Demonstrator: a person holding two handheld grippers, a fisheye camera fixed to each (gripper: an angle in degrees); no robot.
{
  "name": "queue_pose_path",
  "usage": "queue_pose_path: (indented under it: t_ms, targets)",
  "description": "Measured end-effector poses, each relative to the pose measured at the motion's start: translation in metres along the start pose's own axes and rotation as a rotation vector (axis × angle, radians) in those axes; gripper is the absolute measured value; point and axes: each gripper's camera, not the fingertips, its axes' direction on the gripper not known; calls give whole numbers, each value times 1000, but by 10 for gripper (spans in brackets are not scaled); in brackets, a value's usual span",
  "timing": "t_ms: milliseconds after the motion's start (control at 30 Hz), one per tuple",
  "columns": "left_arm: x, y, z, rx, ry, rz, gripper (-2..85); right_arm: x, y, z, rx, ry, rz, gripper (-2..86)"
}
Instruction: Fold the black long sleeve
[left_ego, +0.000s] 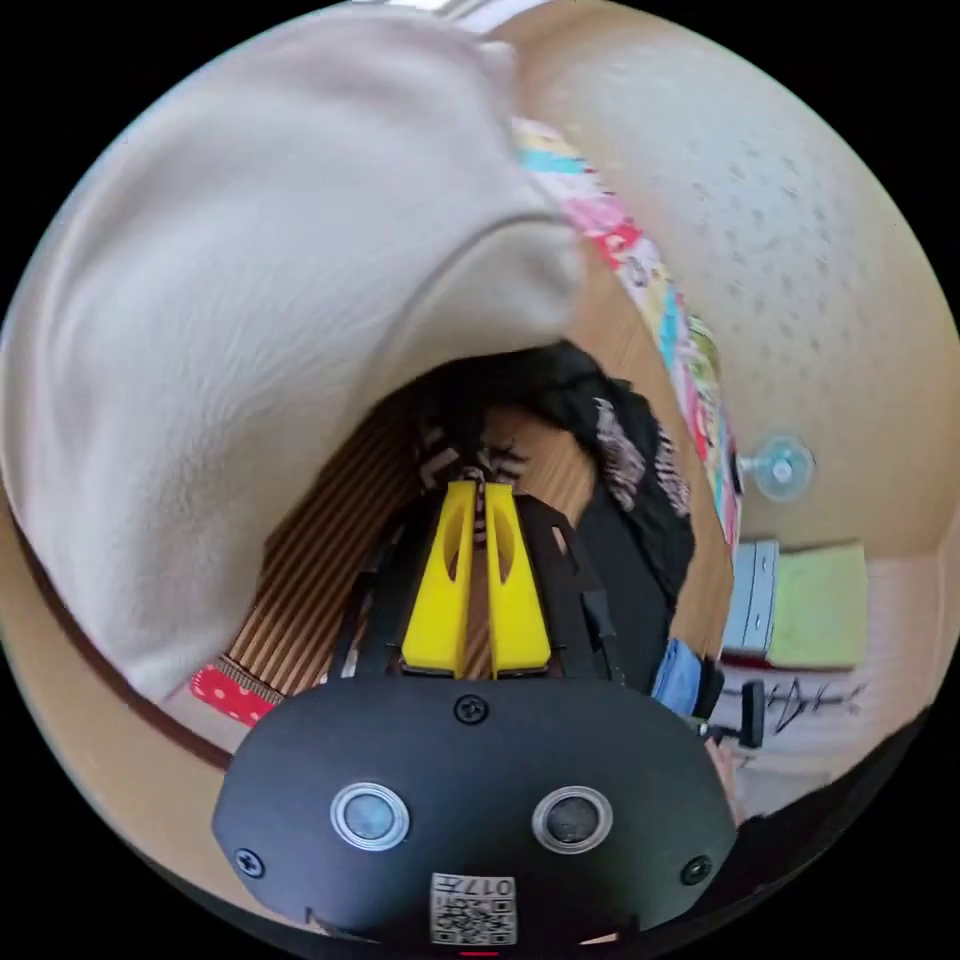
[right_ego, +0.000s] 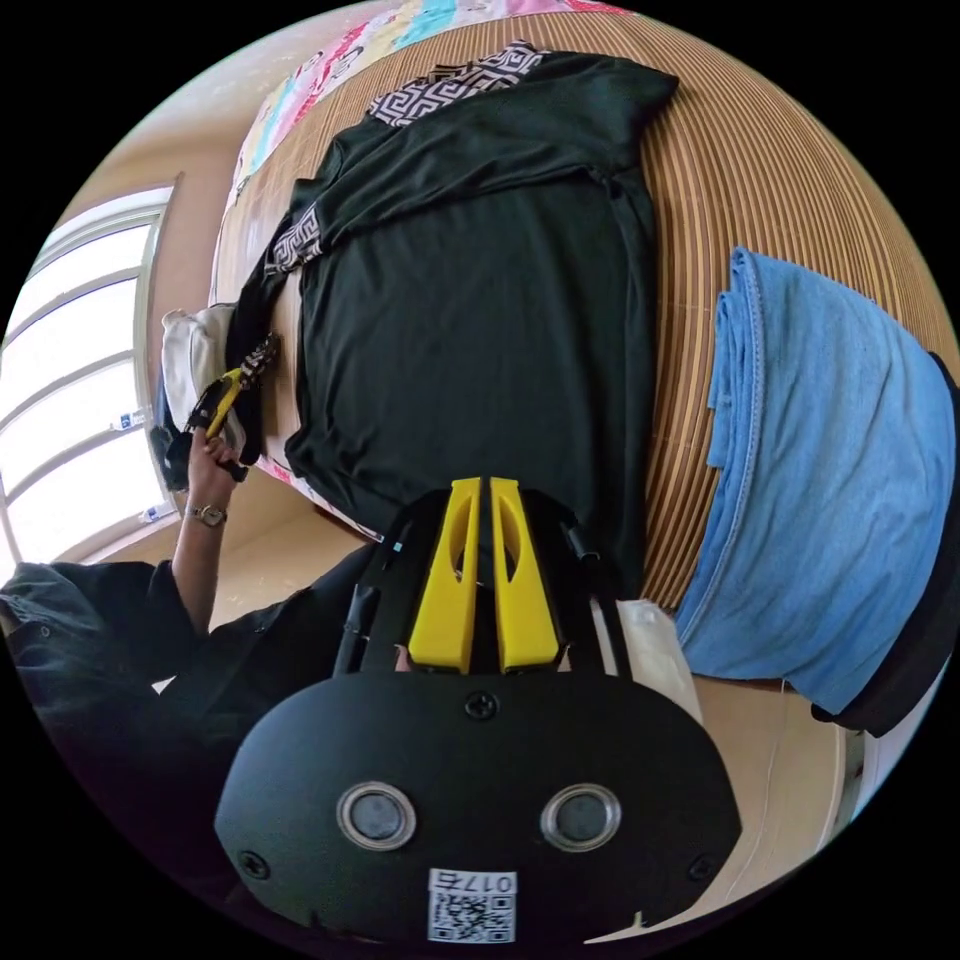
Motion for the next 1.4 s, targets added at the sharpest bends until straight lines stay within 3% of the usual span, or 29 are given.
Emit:
queue_pose_path:
  t_ms: [100, 167, 233, 267, 467, 567, 633, 700, 767, 933, 1100, 1200, 1267, 1333, 1400]
  targets:
    - [52, -17, -86, 158, 12, 202, -2, 1, 2, 0, 14, -4, 2, 15]
    - [72, -43, -127, 192, 130, 329, -2, 1, 5, -2, 49, -45, -13, 11]
    - [99, -91, -152, 85, 436, 491, -1, 1, 8, -3, 74, -71, -20, 9]
    - [108, -102, -152, 54, 490, 513, -1, 1, 9, -2, 81, -86, -21, 9]
    - [258, -143, -50, -170, 786, 739, 12, 9, 23, 4, 138, -146, -3, 11]
    - [336, -111, 71, -449, 892, 743, 75, 19, 36, 2, 193, -187, 21, 16]
    - [344, -70, 148, -537, 793, 645, 112, 27, 44, -1, 222, -190, 47, 21]
    - [327, -47, 166, -541, 780, 594, 114, 37, 52, -5, 253, -192, 71, 24]
    - [301, -32, 158, -478, 721, 571, 113, 49, 60, -13, 300, -193, 81, 27]
    - [200, -26, 117, -267, 366, 394, 110, 59, 43, -33, 407, -225, 28, 41]
    - [154, -45, 122, -221, 136, 279, 115, 42, -13, -66, 567, -201, -93, 59]
    - [146, -50, 138, -232, 135, 223, 123, 26, -63, -75, 596, -78, -148, 74]
    - [141, -52, 153, -255, 121, 197, 116, 21, -114, -63, 493, 24, -144, 76]
    - [132, -58, 168, -303, 124, 164, 70, 18, -146, -49, 346, 3, -172, 59]
    - [125, -65, 161, -286, 208, 187, 50, 17, -151, -57, 331, -108, -181, 35]
